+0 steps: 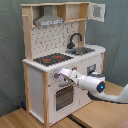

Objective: Play with the kitchen

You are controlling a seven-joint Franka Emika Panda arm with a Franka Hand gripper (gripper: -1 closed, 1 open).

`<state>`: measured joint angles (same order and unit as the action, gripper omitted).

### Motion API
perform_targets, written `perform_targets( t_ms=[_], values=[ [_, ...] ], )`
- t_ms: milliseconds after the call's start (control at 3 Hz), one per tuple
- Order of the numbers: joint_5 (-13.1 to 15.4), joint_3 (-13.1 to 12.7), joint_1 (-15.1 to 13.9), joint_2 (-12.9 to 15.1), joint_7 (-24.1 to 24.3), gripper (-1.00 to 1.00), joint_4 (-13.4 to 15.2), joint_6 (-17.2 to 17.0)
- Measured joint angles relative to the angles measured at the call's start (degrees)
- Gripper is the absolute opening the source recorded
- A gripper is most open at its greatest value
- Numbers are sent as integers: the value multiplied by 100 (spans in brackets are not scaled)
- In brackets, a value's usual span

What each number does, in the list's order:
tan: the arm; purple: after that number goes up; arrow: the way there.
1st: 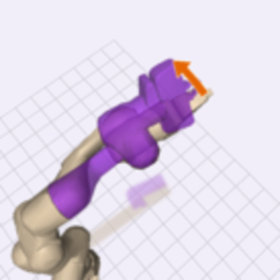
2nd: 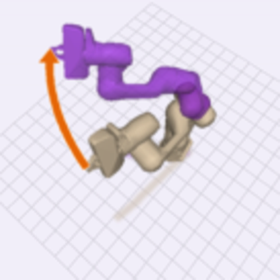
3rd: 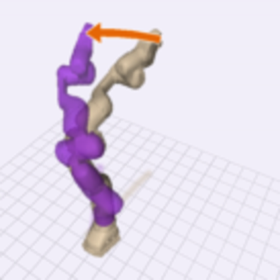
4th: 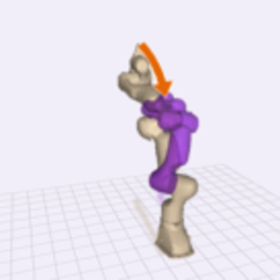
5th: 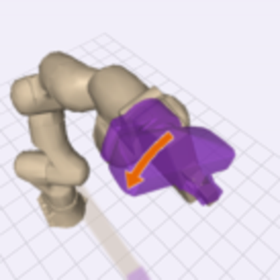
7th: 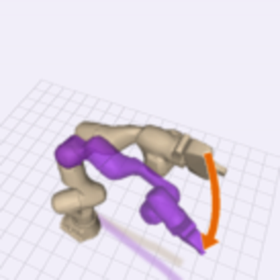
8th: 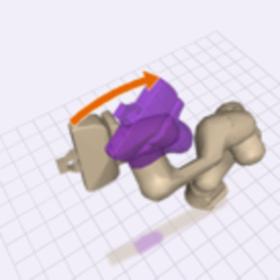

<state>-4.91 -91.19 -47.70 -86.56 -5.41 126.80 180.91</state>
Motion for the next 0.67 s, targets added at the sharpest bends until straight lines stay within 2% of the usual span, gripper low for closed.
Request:
perform_targets(
  t_ms=[333,667],
  values=[
    [0,-5,-367,0,11,100,-467,-92],
    [20,-77,-607,2,-403,100,-721,-267]
  ],
)
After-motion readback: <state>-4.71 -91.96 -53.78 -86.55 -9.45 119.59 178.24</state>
